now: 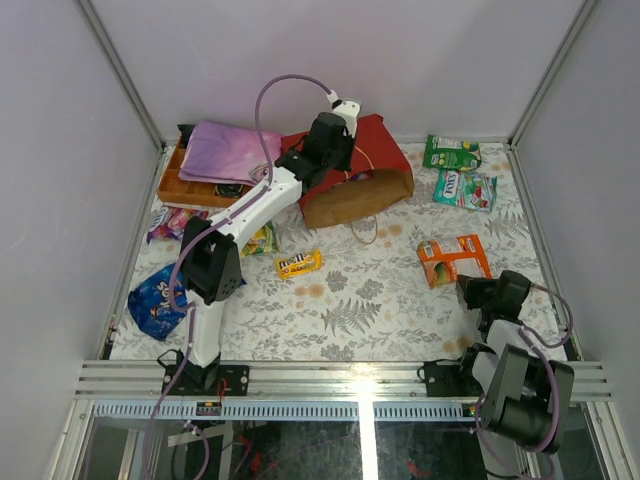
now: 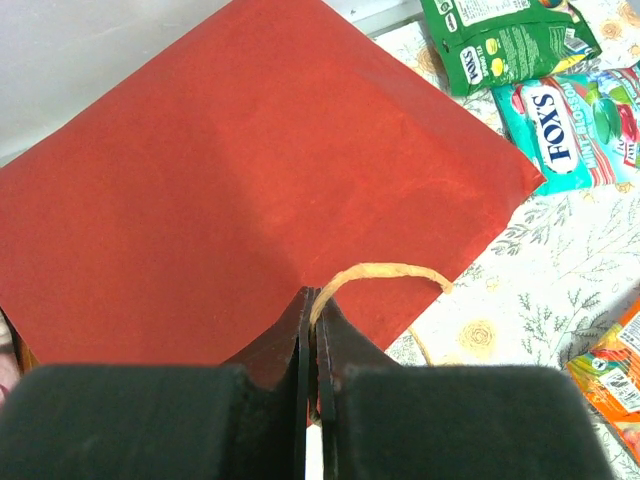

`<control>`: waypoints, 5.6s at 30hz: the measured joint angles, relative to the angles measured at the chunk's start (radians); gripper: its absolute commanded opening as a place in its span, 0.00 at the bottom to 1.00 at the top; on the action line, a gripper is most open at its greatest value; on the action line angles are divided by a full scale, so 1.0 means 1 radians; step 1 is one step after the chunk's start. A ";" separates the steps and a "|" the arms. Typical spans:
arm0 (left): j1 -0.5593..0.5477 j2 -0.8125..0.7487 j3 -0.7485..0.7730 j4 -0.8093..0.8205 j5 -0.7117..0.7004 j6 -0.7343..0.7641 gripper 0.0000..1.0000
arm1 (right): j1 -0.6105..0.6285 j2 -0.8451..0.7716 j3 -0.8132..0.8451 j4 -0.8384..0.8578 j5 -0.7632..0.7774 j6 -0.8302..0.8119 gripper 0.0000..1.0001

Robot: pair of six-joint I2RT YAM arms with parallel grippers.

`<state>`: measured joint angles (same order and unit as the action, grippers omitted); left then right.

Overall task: Take the snacks out of the paper bag
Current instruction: Place the snack at the center of the board, then take out the snack from the paper bag, then place the snack at the center of the board.

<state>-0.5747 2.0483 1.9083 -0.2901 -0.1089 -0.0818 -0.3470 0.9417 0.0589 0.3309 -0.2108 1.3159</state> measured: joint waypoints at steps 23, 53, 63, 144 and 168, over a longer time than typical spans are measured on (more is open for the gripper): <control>0.000 0.000 0.047 -0.044 0.016 0.000 0.00 | -0.112 0.552 0.180 0.478 -0.055 0.090 0.84; 0.079 0.079 0.174 -0.154 0.129 -0.127 0.00 | 0.806 0.876 0.656 0.531 0.258 0.110 0.62; 0.090 0.079 0.174 -0.161 0.162 -0.135 0.00 | 0.806 1.241 1.035 0.624 0.224 0.266 0.56; 0.118 0.018 0.033 -0.186 0.143 -0.126 0.00 | 0.806 -0.129 0.232 0.082 0.201 -0.233 0.00; 0.118 0.012 -0.023 -0.175 0.142 -0.126 0.00 | 0.829 0.041 0.410 -0.714 -0.108 -0.532 0.00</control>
<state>-0.4568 2.0605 1.8858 -0.4652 0.0326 -0.2073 0.4816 0.9829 0.4690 -0.3832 -0.3183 0.7837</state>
